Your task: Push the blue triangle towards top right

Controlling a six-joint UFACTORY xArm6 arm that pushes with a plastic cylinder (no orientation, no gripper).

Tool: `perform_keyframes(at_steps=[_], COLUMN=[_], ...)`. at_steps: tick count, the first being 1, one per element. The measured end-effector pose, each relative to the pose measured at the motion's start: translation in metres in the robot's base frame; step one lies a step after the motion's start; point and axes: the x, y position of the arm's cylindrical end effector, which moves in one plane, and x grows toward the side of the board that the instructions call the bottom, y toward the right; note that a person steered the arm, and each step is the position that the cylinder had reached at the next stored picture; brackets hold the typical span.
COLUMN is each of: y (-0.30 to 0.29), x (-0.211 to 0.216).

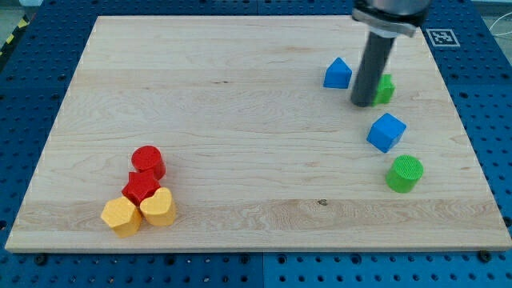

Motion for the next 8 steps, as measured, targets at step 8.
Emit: perform_keyframes(at_steps=[8], y=[-0.041], x=[-0.032])
